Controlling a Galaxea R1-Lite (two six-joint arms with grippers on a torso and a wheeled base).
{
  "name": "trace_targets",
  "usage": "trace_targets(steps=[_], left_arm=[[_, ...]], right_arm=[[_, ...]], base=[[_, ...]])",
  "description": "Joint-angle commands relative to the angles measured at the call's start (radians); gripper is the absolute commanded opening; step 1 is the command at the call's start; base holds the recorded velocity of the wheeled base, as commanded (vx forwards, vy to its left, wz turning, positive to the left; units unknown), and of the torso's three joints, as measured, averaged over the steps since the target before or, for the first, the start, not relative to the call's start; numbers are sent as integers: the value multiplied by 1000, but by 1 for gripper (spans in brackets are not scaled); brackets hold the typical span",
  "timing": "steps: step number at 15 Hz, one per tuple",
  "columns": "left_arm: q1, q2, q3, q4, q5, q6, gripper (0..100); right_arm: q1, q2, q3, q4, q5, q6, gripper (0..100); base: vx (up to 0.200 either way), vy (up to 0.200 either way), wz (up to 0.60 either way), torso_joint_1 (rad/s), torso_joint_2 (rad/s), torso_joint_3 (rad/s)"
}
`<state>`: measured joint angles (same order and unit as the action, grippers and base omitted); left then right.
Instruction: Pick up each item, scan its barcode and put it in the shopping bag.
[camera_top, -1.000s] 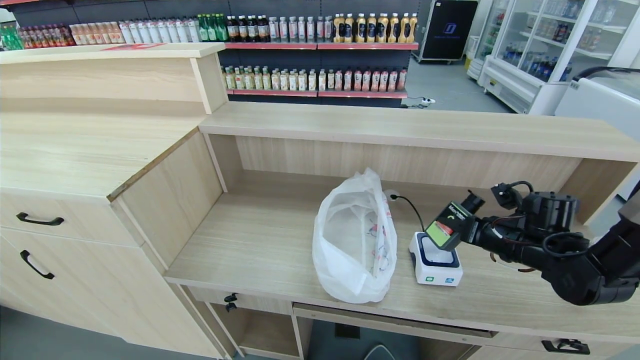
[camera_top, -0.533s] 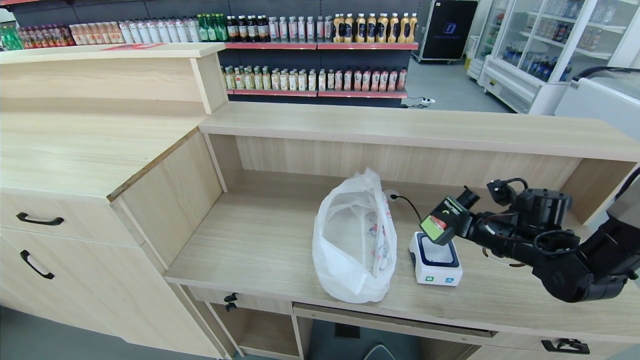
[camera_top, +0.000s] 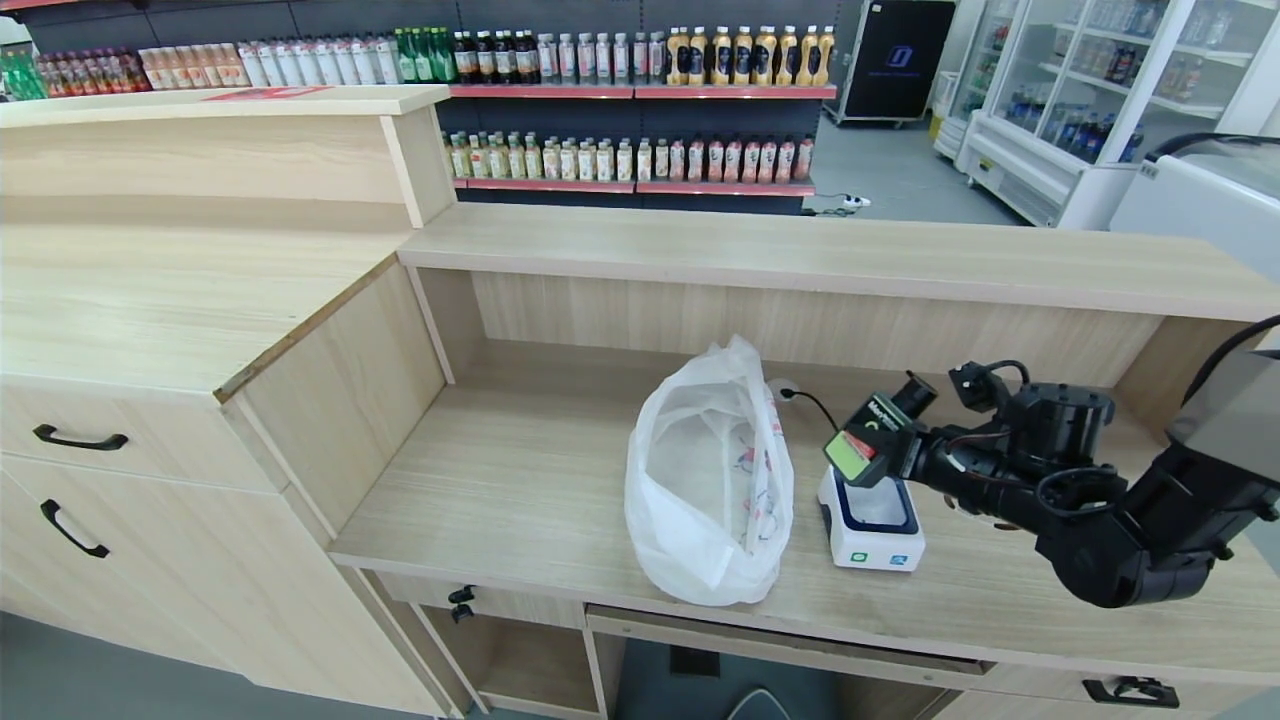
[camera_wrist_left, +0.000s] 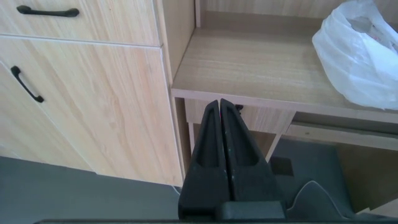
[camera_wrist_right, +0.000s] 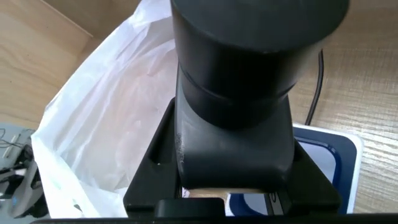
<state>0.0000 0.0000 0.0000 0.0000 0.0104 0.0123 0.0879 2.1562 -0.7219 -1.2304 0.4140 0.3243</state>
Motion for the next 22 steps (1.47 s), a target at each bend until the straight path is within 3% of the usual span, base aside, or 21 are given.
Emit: trace_targets(steps=[1,19,22], left_arm=[[0,0,0,0,0,0,0],[0,0,0,0,0,0,0],[0,0,0,0,0,0,0]], right_arm=[[1,25,-1,-7,-1,-2,0],[0,-48,22,0,-50,-10,0],[-63,-274,185,22,-116,-310,0]], base=[[0,0,0,0,0,0],[0,0,0,0,0,0],[0,0,0,0,0,0]])
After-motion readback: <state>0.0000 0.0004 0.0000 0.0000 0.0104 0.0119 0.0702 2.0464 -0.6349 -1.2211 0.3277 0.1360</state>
